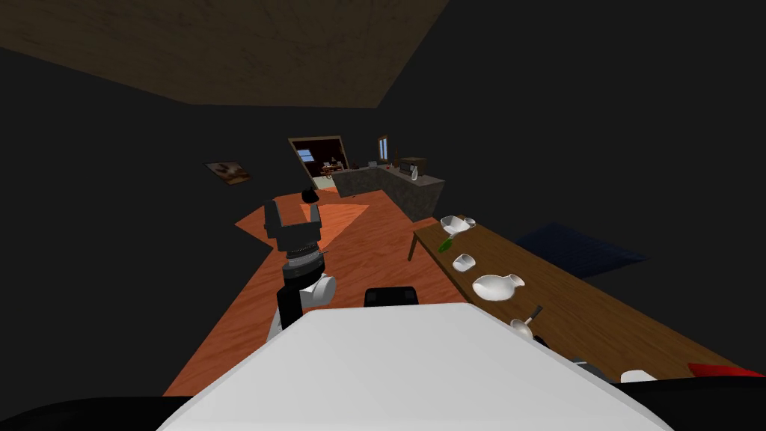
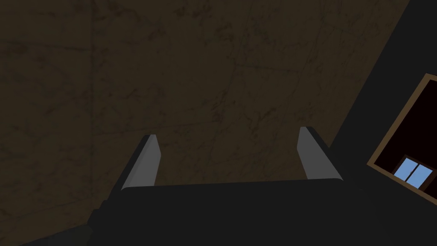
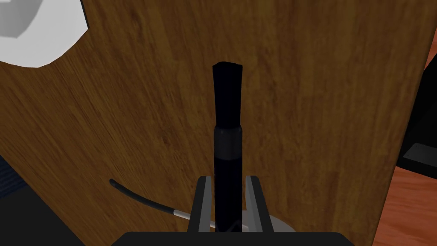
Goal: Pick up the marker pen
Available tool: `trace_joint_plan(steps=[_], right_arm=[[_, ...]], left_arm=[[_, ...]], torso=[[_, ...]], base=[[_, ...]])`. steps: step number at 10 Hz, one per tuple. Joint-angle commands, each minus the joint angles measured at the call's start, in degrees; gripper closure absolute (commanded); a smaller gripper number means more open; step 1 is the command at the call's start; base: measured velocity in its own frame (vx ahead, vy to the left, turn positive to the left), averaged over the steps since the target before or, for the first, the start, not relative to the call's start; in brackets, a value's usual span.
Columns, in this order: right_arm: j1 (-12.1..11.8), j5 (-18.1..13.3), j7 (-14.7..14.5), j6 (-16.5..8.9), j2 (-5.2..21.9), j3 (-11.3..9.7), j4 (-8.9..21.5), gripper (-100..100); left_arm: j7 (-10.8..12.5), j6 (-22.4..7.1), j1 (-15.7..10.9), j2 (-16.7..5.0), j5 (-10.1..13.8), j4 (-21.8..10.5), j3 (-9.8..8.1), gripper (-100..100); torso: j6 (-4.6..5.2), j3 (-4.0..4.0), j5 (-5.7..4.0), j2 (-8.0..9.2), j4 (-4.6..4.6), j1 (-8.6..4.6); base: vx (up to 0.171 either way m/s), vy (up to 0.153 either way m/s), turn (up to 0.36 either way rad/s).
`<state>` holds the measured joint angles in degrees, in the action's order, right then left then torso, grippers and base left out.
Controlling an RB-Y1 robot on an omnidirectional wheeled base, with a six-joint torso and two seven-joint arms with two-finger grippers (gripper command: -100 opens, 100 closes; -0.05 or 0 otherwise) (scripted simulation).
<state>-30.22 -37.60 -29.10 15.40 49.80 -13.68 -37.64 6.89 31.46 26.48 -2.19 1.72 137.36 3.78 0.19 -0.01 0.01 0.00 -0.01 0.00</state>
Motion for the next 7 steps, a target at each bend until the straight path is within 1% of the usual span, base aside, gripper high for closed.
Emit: trace_joint_plan(steps=[1,3,5,6,7], right_arm=[[-0.95,-0.27,0.16,-0.27,0.96,-0.27,-2.01,100],[-1.71,-0.63,-0.02,-0.24,1.94,-0.35,-3.85,100],[-3.24,-1.36,-0.38,-0.17,3.89,-0.51,-7.54,100],[-2.51,-1.18,-0.04,-0.3,3.36,-0.68,-6.27,100],[-2.62,-1.24,-0.14,-0.23,3.42,-0.71,-6.35,0]], left_arm=[[0.0,0.0,0.0,0.0,0.0,0.0,0.0,0],[0.0,0.0,0.0,0.0,0.0,0.0,0.0,0],[0.0,0.0,0.0,0.0,0.0,0.0,0.0,0],[0.0,0.0,0.01,0.0,0.0,0.0,0.0,0],[0.0,0.0,-0.01,0.0,0.0,0.0,0.01,0]], torso=[[0.0,0.0,0.0,0.0,0.0,0.0],[-0.07,-0.08,0.02,-0.15,-0.01,0.05],[-0.02,-0.09,0.01,-0.16,-0.03,0.06],[0.0,-0.14,0.02,-0.24,-0.05,0.12],[-0.12,-0.06,0.01,-0.12,0.0,0.07]], base=[[0.09,0.015,-0.236],[0.076,0.004,-0.161],[0.103,0.021,-0.308],[0.053,0.02,-0.074],[0.007,0.005,0.011]])
